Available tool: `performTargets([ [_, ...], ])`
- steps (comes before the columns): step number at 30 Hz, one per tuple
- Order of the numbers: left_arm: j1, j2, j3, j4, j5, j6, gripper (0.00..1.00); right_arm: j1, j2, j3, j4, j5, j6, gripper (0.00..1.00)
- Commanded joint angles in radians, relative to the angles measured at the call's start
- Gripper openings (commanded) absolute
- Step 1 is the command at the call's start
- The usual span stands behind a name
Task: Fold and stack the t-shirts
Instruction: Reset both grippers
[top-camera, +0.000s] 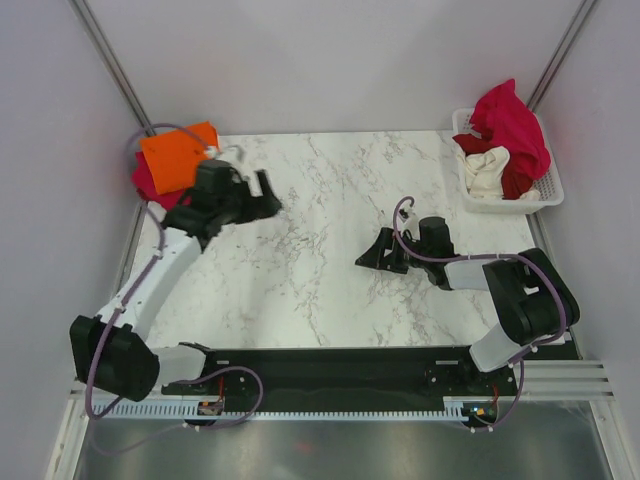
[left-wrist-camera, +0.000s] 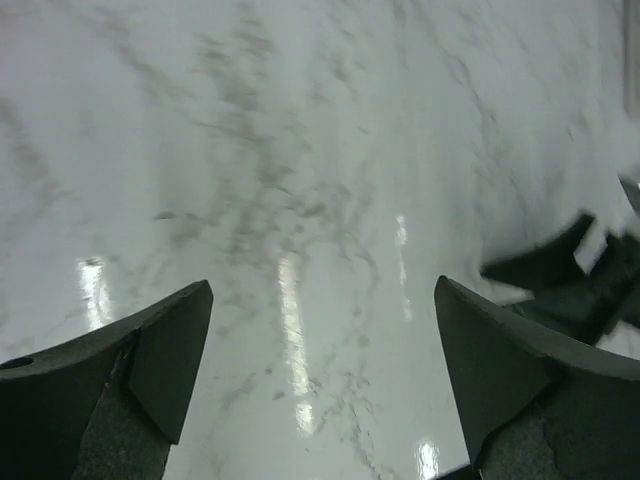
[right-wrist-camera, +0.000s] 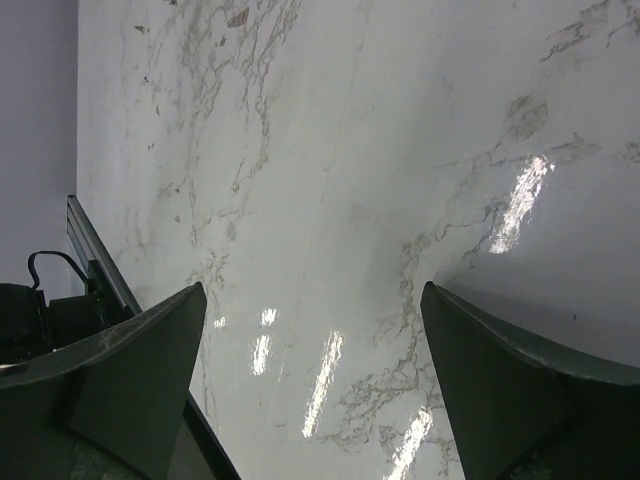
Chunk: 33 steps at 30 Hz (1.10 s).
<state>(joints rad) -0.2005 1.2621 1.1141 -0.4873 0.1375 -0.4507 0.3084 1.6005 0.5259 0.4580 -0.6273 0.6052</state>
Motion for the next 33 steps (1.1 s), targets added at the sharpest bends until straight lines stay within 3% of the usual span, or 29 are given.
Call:
performTargets([
  [1, -0.417, -0.020, 0.050, 0.004, -0.357, 0.349, 1.00, 0.015, -0.013, -0.027, -0.076, 0.040, -0.030, 0.98],
  [3, -0.554, -0.039, 0.001, 0.068, -0.618, 0.439, 1.00, 0.021, -0.025, -0.027, -0.085, 0.049, -0.035, 0.98],
  [4, -0.556, -0.081, -0.022, 0.091, -0.634, 0.443, 1.00, 0.026, -0.030, -0.026, -0.090, 0.058, -0.038, 0.98],
  [8, -0.554, -0.248, -0.097, 0.231, -0.419, 0.498, 1.00, 0.032, -0.036, -0.021, -0.104, 0.064, -0.044, 0.98],
  [12, -0.554, -0.395, -0.259, 0.655, -0.268, 0.535, 1.00, 0.037, -0.060, -0.017, -0.130, 0.081, -0.048, 0.98],
  [14, -0.554, -0.408, -0.322, 0.656, -0.268, 0.535, 1.00, 0.060, -0.109, 0.006, -0.204, 0.131, -0.070, 0.98],
  [20, -0.554, -0.354, -0.327, 0.656, -0.268, 0.535, 1.00, 0.133, -0.353, 0.170, -0.454, 0.290, -0.097, 0.98],
  [21, -0.550, -0.351, -0.324, 0.656, -0.268, 0.535, 1.00, 0.139, -0.388, 0.202, -0.510, 0.372, -0.125, 0.98],
  [22, -0.547, -0.348, -0.313, 0.850, -0.430, 0.707, 1.00, 0.139, -0.448, 0.282, -0.604, 0.438, -0.140, 0.98],
  [24, -0.530, -0.342, -0.301, 0.903, -0.444, 0.695, 1.00, 0.141, -0.494, 0.359, -0.683, 0.611, -0.174, 0.98],
  [25, -0.524, -0.319, -0.280, 0.921, -0.432, 0.687, 1.00, 0.141, -0.525, 0.425, -0.717, 0.834, -0.214, 0.98],
  [27, -0.516, -0.282, -0.242, 0.921, -0.430, 0.672, 1.00, 0.139, -0.543, 0.477, -0.797, 1.031, -0.267, 0.98],
  [28, -0.516, -0.262, -0.235, 0.921, -0.446, 0.669, 1.00, 0.135, -0.545, 0.527, -0.821, 1.218, -0.319, 0.98],
  [31, -0.514, -0.236, -0.261, 0.923, -0.475, 0.652, 1.00, 0.068, -0.533, 0.607, -0.941, 1.434, -0.328, 0.98],
  [33, -0.511, -0.253, -0.302, 0.932, -0.501, 0.630, 1.00, -0.048, -0.542, 0.617, -0.953, 1.404, -0.288, 0.98],
])
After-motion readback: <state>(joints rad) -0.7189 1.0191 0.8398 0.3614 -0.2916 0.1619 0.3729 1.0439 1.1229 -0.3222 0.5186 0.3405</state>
